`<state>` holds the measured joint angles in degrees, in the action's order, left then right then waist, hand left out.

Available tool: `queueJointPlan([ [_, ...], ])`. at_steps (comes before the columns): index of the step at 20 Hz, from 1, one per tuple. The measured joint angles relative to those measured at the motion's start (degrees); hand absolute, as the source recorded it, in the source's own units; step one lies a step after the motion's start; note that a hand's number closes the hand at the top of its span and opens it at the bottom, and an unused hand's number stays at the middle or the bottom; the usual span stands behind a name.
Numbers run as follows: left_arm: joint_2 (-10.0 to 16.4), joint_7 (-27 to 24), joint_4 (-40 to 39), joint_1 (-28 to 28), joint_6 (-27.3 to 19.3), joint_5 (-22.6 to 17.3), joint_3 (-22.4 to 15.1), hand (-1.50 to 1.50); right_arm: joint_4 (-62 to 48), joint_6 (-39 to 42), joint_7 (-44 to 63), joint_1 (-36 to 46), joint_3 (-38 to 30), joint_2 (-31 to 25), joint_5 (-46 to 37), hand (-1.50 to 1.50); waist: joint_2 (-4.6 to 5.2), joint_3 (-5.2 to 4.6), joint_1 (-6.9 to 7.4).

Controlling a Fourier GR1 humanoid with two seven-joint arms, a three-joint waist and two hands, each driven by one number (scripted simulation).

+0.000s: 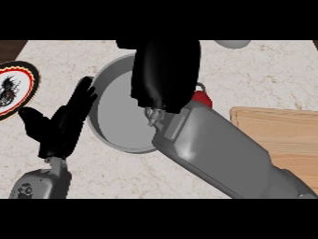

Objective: Pick the tomato from the cutting board and place it in the pot

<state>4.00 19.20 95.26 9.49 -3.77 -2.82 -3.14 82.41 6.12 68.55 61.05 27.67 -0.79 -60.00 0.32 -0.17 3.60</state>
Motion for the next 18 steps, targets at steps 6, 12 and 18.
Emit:
queueJointPlan([
  [6, 0.08, 0.28, 0.19, 0.52, -0.01, -0.06, 0.29, 0.0, -8.46, -4.73, -1.21, 0.55, -1.65, 0.09, 7.06, -1.5, 0.25, 0.05, 0.22],
  [12, -0.03, -0.18, 0.01, 0.54, 0.28, 0.04, -0.02, 0.0, -12.82, -12.22, -2.23, -0.92, -5.2, 0.12, 14.43, -1.5, 0.44, 0.1, 0.88],
  [18, 0.06, 0.03, -0.3, 1.14, 0.27, 0.18, 0.09, 0.0, -13.85, -26.26, -5.9, -1.43, -6.13, 0.21, 14.59, -1.5, 0.29, 0.13, 0.45],
])
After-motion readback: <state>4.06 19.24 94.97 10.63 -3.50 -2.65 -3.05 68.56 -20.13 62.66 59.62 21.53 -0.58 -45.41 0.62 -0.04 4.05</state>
